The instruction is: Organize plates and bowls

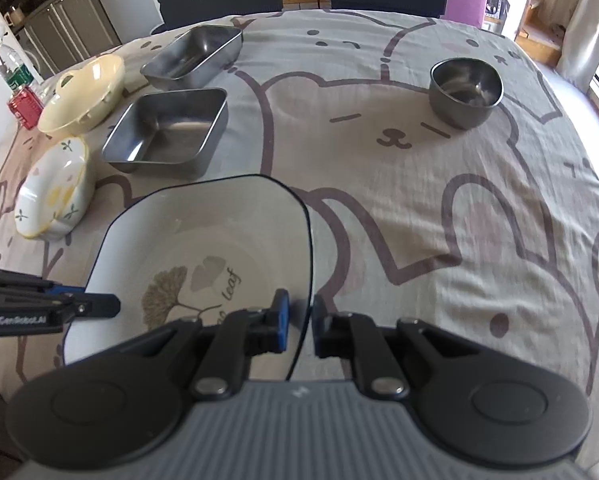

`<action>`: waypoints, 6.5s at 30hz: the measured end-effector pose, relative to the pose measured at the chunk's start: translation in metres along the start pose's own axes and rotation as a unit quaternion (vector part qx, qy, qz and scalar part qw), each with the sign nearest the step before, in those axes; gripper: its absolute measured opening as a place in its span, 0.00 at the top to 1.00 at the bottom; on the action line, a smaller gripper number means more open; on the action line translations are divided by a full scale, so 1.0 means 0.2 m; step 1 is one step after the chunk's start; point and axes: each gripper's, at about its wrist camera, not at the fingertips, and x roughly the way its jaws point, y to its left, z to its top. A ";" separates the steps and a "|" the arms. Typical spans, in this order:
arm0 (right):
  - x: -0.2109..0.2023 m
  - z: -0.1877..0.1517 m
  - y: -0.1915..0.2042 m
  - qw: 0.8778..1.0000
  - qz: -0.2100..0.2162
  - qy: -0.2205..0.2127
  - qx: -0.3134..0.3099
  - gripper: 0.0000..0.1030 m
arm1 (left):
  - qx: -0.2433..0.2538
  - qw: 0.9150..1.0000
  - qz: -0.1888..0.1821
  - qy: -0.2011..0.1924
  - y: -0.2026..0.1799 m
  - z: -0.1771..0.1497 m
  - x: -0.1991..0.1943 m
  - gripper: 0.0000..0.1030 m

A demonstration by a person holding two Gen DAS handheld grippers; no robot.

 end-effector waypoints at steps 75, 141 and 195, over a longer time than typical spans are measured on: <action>0.18 0.02 -0.11 0.998 -0.016 0.050 -0.036 0.89 | 0.034 0.999 0.009 0.012 -0.04 0.01 0.04 0.73; 0.10 0.76 0.68 0.955 0.204 -0.177 0.119 0.07 | -0.069 0.943 0.125 -0.300 0.98 0.79 -0.80 0.00; 0.71 1.24 1.01 0.974 0.183 -0.130 0.023 0.59 | -0.171 0.941 0.080 -0.281 1.57 0.63 -0.53 0.38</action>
